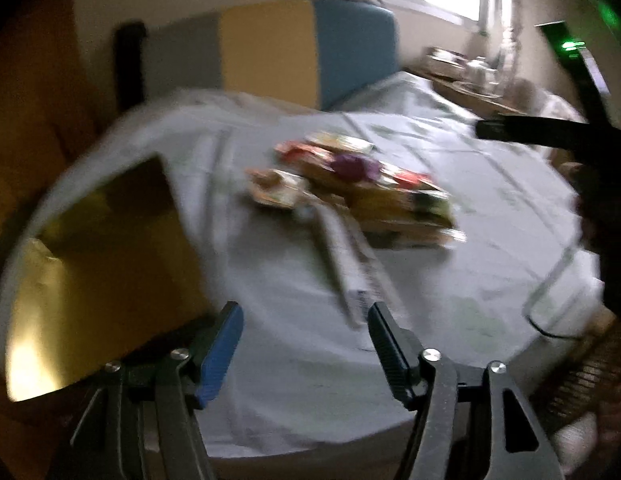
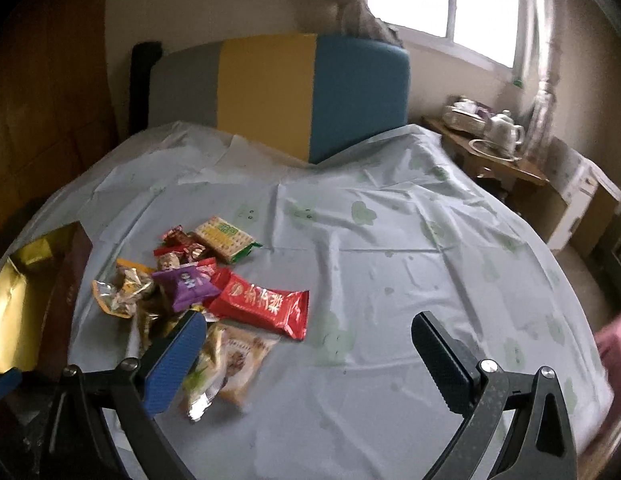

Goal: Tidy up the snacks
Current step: 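Lower the left tool onto the white tube sachet and close it, then lift the white sachet with the left tool while the right tool grasps the yellow printed bag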

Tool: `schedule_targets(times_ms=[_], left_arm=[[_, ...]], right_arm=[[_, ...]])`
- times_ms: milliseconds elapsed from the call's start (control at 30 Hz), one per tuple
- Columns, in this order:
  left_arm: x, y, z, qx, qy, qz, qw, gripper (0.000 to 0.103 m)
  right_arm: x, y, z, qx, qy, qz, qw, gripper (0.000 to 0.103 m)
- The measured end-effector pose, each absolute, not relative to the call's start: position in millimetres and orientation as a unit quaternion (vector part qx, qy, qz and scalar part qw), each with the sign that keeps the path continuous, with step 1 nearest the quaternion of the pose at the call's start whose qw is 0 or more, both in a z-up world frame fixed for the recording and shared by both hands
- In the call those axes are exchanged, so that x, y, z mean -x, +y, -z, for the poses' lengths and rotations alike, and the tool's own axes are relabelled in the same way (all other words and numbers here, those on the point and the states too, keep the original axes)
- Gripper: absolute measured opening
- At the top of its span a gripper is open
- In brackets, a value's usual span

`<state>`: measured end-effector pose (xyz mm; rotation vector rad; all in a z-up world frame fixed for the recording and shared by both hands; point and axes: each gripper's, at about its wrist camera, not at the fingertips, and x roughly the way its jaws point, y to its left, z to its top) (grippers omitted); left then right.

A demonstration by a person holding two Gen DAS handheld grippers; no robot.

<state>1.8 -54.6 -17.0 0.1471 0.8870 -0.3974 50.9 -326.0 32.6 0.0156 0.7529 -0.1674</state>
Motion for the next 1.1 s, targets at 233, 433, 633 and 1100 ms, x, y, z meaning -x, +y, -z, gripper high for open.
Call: schedule_targets(times_ms=[233, 433, 633, 1100], left_arm=[[-27, -66, 26, -0.039, 0.488, 0.239, 0.839, 0.068], [-54, -83, 32, -0.043, 0.521, 0.239, 0.818, 0.041], [-85, -103, 41, -0.049, 0.531, 0.222, 0.816, 0.041], [-94, -103, 66, -0.044, 0.520, 0.240, 0.819, 0.034]], right_arm=[[-83, -366, -2, -0.066, 0.425, 0.050, 0.901, 0.103], [-81, -381, -1, -0.122, 0.430, 0.049, 0.893, 0.103], [-82, -382, -3, -0.141, 0.430, 0.037, 0.891, 0.103], [-84, -381, -5, -0.155, 0.426, 0.016, 0.891, 0.103]])
